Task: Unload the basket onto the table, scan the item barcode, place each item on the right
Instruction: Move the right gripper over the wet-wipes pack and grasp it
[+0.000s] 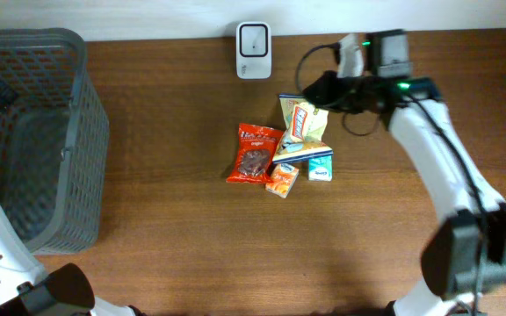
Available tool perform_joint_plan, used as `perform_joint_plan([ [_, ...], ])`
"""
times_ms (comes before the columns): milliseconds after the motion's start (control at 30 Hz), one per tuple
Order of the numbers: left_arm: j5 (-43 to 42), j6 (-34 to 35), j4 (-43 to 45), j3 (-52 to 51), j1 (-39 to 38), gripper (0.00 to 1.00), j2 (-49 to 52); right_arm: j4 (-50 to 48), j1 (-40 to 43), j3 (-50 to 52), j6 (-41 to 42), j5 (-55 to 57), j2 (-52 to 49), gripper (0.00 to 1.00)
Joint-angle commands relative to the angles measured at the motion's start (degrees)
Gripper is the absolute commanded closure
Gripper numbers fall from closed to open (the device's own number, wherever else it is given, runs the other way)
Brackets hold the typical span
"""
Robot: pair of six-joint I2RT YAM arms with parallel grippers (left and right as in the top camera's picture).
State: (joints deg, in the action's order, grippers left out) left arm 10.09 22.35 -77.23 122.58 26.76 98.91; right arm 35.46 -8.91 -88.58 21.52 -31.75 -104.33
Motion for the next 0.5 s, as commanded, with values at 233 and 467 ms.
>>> perform_joint_plan([
  [233, 0.2, 0.55, -0.04, 0.24, 0.15, 0.01, 0.04, 4.35, -5.44, -0.68, 4.5, 29.46, -16.04, 0.96],
  [467, 0.2, 0.55, -0.04, 0.24, 0.15, 0.01, 0.04, 20.11, -4.52, -11.15, 2.75, 29.24, -11.61, 0.96],
])
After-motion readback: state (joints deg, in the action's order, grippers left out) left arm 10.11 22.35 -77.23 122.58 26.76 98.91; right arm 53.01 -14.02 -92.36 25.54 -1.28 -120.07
